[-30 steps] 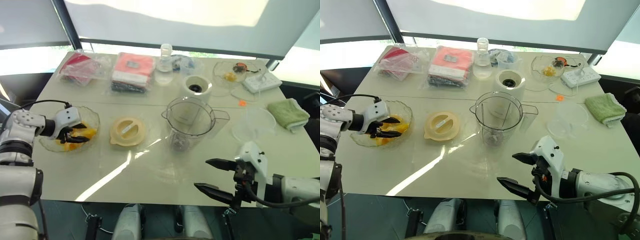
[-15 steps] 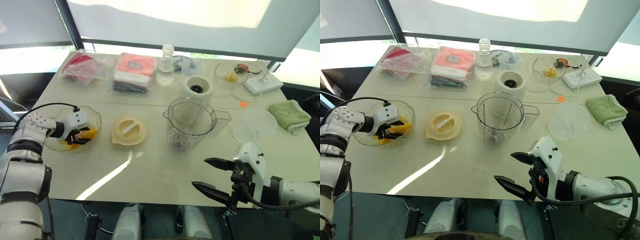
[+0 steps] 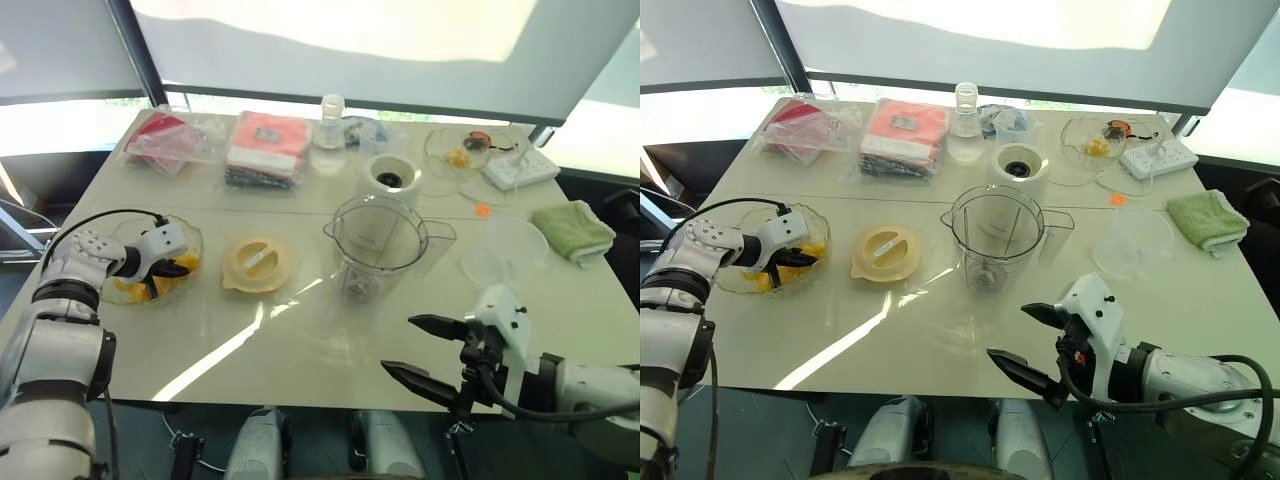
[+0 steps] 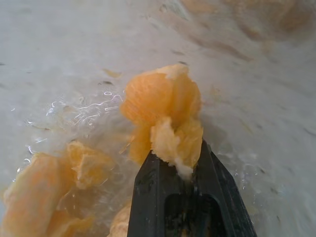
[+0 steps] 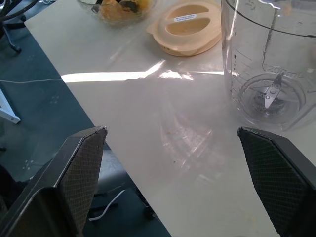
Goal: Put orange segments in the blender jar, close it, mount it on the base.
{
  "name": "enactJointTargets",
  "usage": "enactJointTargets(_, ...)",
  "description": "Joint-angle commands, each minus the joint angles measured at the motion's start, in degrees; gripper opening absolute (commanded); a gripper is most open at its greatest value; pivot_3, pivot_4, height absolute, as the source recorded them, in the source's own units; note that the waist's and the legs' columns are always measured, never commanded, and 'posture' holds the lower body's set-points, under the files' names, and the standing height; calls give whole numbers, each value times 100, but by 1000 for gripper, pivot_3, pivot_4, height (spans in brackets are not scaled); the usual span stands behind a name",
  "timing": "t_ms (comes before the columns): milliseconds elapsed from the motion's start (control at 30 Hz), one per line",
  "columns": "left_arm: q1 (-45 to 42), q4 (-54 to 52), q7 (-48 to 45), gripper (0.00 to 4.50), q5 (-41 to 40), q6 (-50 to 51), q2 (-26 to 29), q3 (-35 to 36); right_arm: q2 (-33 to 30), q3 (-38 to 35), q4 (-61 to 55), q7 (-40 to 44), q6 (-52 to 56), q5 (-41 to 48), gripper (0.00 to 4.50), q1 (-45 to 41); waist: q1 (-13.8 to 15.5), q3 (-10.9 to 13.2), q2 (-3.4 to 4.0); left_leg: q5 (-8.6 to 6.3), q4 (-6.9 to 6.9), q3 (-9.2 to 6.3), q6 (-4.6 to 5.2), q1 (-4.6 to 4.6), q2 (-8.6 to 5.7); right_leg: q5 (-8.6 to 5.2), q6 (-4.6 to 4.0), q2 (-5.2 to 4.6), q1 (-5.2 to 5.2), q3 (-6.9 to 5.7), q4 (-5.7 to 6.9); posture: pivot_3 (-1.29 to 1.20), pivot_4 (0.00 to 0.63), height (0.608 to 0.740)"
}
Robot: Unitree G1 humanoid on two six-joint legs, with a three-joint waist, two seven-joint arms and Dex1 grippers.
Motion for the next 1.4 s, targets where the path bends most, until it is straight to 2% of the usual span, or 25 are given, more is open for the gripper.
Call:
enactJointTargets(33, 35, 61, -26, 47, -46, 63, 54, 106, -9, 93, -45, 7, -126, 18, 4500, -129, 0, 0, 0, 0, 0, 0, 0, 0, 0, 0, 0, 0, 0, 1, 0, 0, 150, 740)
enactJointTargets(233, -335, -104, -756, 47, -522, 231, 518, 592, 30, 250, 51, 96, -136, -124, 4500, -225, -4, 5, -11, 0, 0, 1, 0, -8, 0, 0, 0, 1, -8, 1, 0, 0, 150, 740)
enactJointTargets(533, -1054, -490, -2234, 47, -1145, 1255, 1252, 1118, 297, 795, 314, 363, -223, -612, 4500, -360, -1, 7, -24, 0, 0, 6, 1, -28, -4, 0, 0, 2, -20, -2, -4, 0, 150, 740)
enactJointTargets(767, -1219, -682, -2484, 47, -1404, 1684, 1320, 1332, 448, 942, 470, 603, -243, -932, 4500, -341, 1, 7, -25, 0, 0, 8, 0, -26, -3, 0, -1, 11, -20, -3, 1, 0, 150, 740)
enactJointTargets(867, -1716, -1000, -2817, 47, -1569, 1949, 1031, 1289, 585, 674, 696, 743, -299, -989, 4500, 18, 68, 7, -43, 0, 4, -2, 0, -36, -4, -1, 0, 14, -20, -10, 4, 0, 150, 740)
enactJointTargets(933, -2132, -1392, -2891, 47, -1920, 2253, 650, 1185, 679, 239, 801, 843, -379, -970, 4500, 375, 179, 7, -44, 0, 26, -7, 1, -54, -4, -1, 0, 18, -22, -18, 4, 0, 150, 740)
enactJointTargets(1033, -2526, -1948, -2891, 47, -2534, 2739, 151, 970, 784, -294, 857, 908, -431, -928, 4500, 667, 197, 6, -43, -5, 67, -17, 10, -80, -6, 0, 1, 12, -21, -20, 6, 0, 150, 740)
enactJointTargets(1200, -3084, -2467, -2891, 47, -3403, 3380, -1053, 687, 1092, -554, 747, 774, -546, -858, 4500, 848, 142, 5, -42, -11, 75, -6, 21, -70, -13, 6, 8, 13, -7, 12, -4, 0, 150, 740)
enactJointTargets(1300, -3153, -2492, -2891, 47, -3484, 3189, -1631, 389, 1348, -495, 696, 596, -630, -958, 4500, 882, 116, 3, -33, -13, 74, -6, 24, -70, -20, 8, 12, 21, -14, 14, 0, 0, 150, 740)
enactJointTargets(1400, -3102, -2314, -2881, 47, -3233, 2720, -2271, 240, 1586, -557, 584, 459, -735, -993, 4500, 1036, 126, 4, -30, -14, 71, -8, 25, -69, -20, 4, 16, 31, -29, 15, 24, 0, 150, 740)
